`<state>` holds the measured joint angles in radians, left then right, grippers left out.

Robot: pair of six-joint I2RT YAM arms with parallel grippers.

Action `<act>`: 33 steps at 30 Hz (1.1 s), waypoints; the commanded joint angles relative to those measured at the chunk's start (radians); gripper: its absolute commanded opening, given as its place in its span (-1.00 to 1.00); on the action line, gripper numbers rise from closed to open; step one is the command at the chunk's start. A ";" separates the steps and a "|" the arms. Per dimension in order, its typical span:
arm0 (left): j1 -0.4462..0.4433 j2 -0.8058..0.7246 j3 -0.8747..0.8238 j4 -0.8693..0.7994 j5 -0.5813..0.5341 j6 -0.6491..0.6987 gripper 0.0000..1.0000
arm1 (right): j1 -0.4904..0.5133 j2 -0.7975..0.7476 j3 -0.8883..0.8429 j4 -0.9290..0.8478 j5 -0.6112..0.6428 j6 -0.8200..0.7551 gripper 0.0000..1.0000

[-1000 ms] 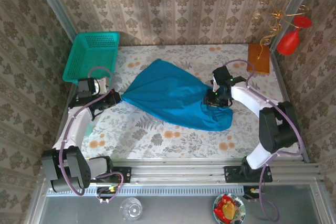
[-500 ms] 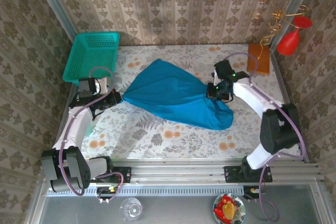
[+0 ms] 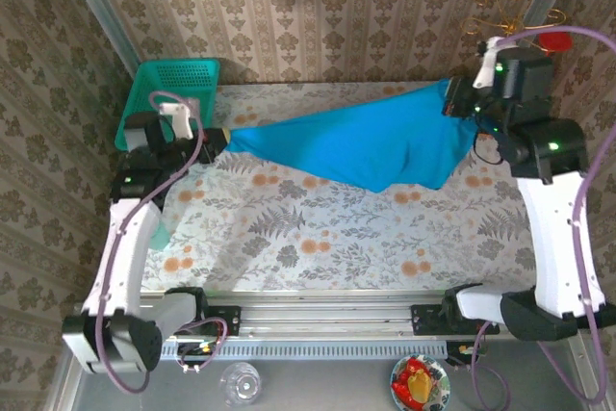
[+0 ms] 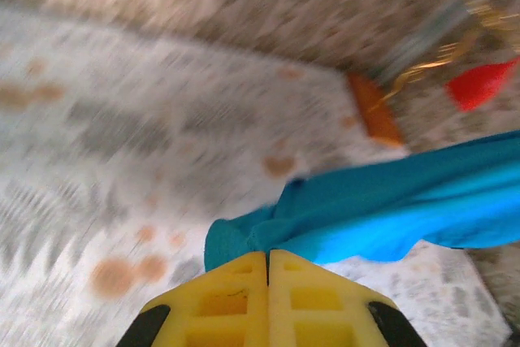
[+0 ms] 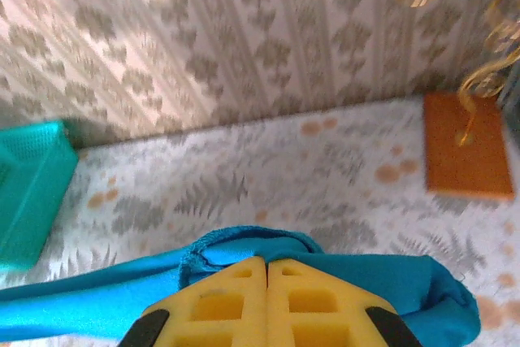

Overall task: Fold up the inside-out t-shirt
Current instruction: Flatten out the T-shirt at the center of the table.

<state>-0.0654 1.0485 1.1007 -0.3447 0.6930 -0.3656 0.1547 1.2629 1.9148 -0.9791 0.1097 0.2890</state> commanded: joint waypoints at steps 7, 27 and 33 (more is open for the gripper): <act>-0.142 -0.071 0.160 0.274 0.168 -0.129 -1.00 | -0.007 0.111 0.297 -0.001 0.154 -0.105 -1.00; 0.058 0.245 -0.326 0.242 -0.174 -0.235 -1.00 | 0.110 0.929 0.854 -0.361 -0.045 -0.135 -0.52; 0.061 0.208 -0.353 0.219 -0.189 -0.216 -0.97 | 0.220 0.605 0.137 -0.054 -0.096 -0.134 -0.50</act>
<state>-0.0113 1.2964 0.7631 -0.1459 0.5179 -0.5842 0.3481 2.0003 2.2276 -1.1553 0.0582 0.1650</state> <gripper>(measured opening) 0.064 0.251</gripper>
